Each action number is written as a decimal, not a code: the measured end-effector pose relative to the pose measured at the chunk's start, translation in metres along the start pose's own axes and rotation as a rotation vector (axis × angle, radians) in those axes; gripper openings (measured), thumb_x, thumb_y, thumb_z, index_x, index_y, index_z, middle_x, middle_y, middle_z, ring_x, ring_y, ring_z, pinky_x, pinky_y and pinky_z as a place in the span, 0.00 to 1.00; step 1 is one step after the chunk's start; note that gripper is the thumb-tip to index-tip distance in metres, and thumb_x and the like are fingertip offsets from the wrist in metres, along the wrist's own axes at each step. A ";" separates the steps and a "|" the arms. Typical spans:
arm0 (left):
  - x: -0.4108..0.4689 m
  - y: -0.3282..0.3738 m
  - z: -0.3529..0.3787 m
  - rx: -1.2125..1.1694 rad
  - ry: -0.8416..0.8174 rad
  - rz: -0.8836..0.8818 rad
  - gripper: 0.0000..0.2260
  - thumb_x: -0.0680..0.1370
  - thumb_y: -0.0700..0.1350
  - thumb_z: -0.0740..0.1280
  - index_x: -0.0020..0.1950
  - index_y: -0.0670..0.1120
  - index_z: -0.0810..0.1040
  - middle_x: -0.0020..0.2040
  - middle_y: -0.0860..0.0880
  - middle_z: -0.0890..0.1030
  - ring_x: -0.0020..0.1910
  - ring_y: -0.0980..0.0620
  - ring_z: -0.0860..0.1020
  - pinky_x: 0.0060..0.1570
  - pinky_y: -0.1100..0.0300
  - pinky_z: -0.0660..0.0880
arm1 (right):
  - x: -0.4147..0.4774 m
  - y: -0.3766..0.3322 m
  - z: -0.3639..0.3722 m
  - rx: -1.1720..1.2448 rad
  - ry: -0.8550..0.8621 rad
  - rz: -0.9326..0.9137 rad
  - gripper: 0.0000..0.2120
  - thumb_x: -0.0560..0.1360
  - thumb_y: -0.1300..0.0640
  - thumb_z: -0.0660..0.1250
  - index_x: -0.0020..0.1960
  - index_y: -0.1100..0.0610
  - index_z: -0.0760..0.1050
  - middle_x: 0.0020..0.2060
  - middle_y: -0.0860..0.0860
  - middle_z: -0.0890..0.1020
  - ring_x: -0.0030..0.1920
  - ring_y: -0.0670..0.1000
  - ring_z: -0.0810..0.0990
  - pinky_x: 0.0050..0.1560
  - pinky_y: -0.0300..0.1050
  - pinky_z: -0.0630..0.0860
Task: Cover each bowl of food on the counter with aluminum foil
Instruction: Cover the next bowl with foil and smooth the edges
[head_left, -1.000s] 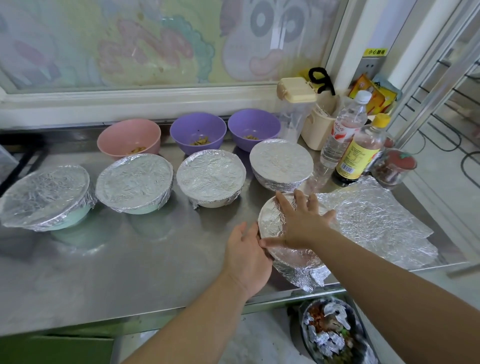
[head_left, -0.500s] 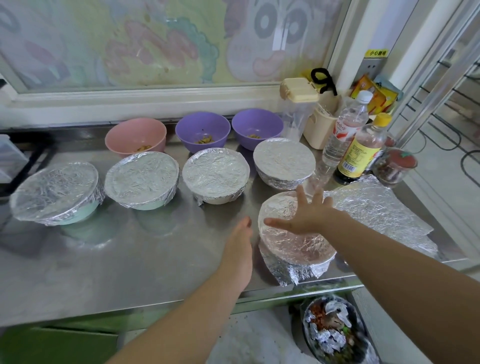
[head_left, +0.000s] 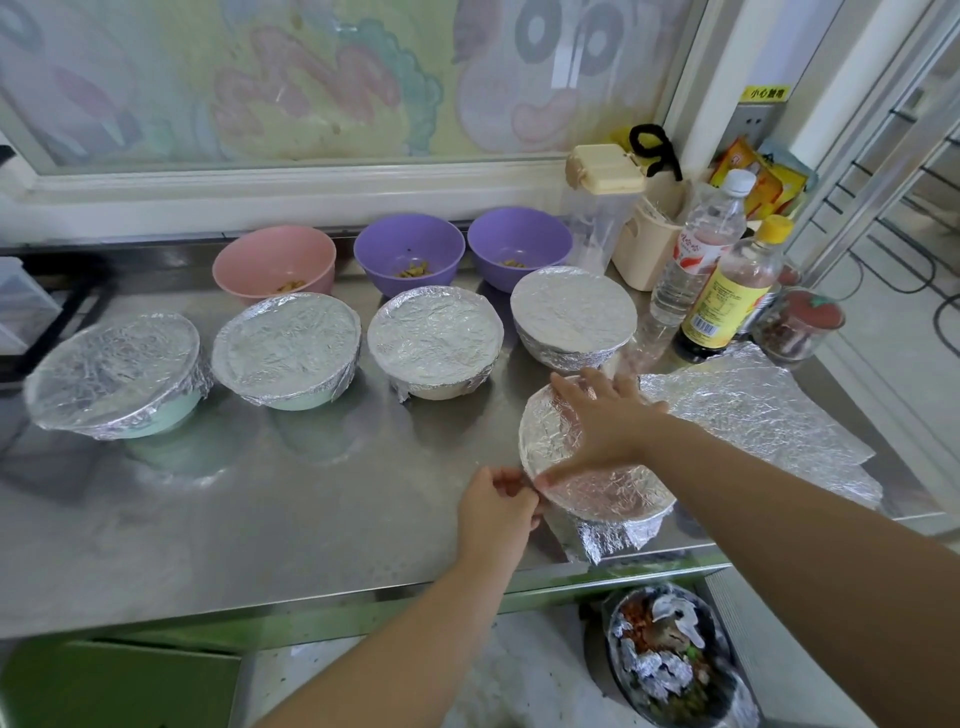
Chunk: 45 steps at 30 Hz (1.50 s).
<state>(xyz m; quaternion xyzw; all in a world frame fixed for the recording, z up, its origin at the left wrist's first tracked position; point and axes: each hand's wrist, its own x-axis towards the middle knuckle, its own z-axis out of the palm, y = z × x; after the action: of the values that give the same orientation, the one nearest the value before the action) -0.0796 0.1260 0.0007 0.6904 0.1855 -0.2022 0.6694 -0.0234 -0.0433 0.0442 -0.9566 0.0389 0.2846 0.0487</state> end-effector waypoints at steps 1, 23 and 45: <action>-0.001 0.003 0.004 -0.103 0.009 -0.079 0.06 0.78 0.33 0.68 0.46 0.42 0.75 0.41 0.44 0.80 0.33 0.53 0.80 0.37 0.61 0.80 | 0.000 0.000 0.001 -0.004 0.000 0.002 0.69 0.52 0.17 0.68 0.79 0.37 0.32 0.81 0.47 0.36 0.80 0.65 0.37 0.67 0.84 0.48; -0.019 0.012 0.043 -0.828 0.128 -0.489 0.17 0.82 0.33 0.59 0.54 0.50 0.82 0.52 0.44 0.83 0.51 0.46 0.80 0.64 0.39 0.73 | -0.002 -0.002 0.003 0.018 0.018 0.017 0.67 0.55 0.18 0.69 0.79 0.37 0.33 0.81 0.47 0.36 0.80 0.65 0.37 0.68 0.85 0.48; 0.007 -0.002 -0.009 -0.367 -0.161 0.052 0.23 0.74 0.25 0.60 0.60 0.47 0.81 0.54 0.46 0.86 0.57 0.45 0.81 0.61 0.49 0.75 | 0.005 -0.001 0.008 0.047 0.016 0.052 0.78 0.38 0.10 0.57 0.77 0.38 0.26 0.81 0.56 0.36 0.79 0.68 0.35 0.72 0.79 0.50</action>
<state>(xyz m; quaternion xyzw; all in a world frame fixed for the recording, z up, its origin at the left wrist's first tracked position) -0.0744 0.1352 -0.0051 0.5429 0.1471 -0.2023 0.8017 -0.0236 -0.0411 0.0349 -0.9561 0.0709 0.2771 0.0634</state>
